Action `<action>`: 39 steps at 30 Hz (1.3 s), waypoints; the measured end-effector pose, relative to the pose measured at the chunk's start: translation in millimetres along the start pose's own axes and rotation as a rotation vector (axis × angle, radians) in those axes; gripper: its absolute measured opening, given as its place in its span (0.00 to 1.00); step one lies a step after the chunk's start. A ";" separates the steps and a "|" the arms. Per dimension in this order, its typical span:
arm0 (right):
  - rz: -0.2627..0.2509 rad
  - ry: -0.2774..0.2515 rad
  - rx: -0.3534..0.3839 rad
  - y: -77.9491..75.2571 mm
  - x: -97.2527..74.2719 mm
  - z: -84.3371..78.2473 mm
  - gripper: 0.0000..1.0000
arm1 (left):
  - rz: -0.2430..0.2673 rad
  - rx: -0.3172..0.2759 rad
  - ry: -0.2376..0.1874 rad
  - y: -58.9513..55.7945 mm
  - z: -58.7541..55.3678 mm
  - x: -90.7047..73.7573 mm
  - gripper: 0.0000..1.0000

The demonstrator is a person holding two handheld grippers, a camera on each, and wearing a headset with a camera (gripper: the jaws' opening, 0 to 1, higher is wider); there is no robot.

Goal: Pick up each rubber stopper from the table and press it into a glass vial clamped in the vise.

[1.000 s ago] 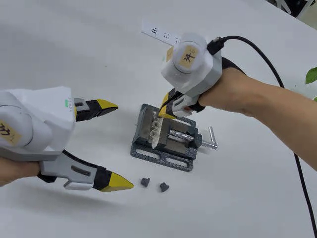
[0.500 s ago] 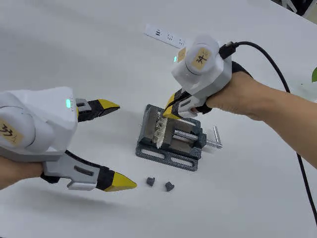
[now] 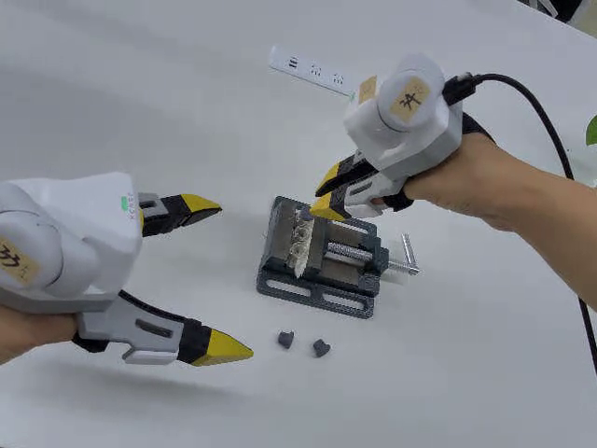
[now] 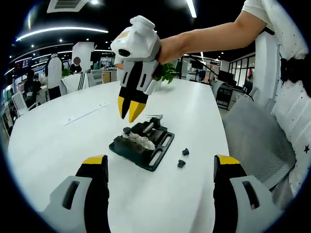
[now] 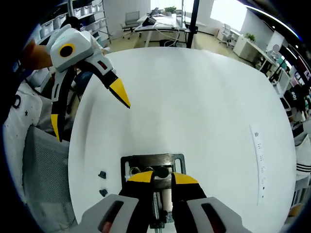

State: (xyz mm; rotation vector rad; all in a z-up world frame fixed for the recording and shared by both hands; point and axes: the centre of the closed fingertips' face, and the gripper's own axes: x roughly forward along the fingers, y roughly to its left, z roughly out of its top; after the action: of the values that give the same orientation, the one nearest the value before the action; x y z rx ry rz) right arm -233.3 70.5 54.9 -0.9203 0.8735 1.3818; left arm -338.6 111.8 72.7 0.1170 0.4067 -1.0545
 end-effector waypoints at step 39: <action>-0.117 -0.376 0.279 63.8 -65.2 -79.2 0.59 | -0.115 0.149 0.205 -21.5 -23.0 29.7 0.68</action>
State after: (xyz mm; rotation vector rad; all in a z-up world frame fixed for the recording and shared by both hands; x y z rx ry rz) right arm -295.8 -29.4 81.0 -0.4702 0.6900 1.2410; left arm -350.6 83.4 42.4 0.3403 0.5245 -1.1902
